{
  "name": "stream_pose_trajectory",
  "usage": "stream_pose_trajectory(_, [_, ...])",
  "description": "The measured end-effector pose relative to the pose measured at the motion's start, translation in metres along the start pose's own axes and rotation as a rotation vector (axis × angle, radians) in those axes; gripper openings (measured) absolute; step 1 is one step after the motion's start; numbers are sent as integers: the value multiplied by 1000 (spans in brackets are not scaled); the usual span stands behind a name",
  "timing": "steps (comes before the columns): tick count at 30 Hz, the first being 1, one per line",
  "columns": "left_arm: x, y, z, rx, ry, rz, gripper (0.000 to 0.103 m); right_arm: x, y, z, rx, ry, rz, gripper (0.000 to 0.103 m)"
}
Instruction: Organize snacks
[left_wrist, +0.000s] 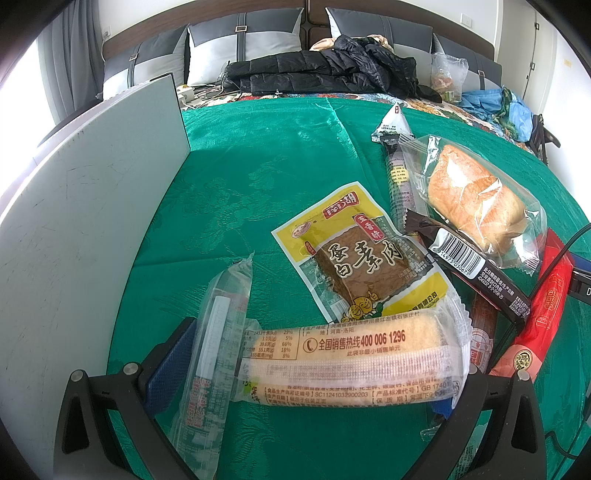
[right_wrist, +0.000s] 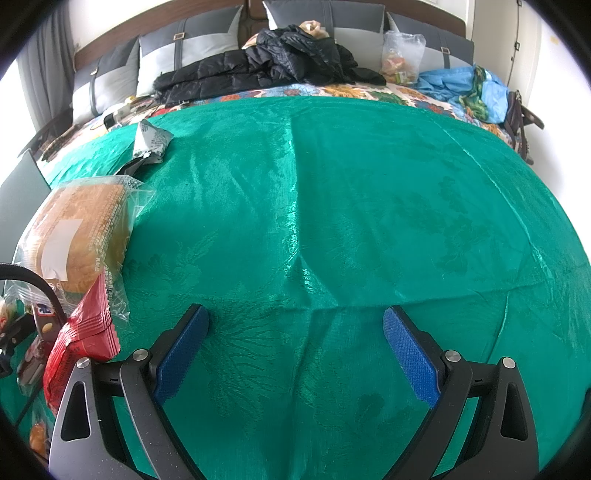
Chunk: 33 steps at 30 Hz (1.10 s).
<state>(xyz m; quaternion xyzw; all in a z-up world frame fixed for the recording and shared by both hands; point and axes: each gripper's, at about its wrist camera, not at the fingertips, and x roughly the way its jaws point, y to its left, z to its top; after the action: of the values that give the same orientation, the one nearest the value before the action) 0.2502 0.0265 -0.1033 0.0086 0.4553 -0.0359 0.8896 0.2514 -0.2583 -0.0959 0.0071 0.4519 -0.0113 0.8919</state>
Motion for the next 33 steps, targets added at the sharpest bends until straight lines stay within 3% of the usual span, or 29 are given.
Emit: stream_pose_trajectory(33, [0,0,0,0,0,0,103,-1,-1,0,0,0,0,98])
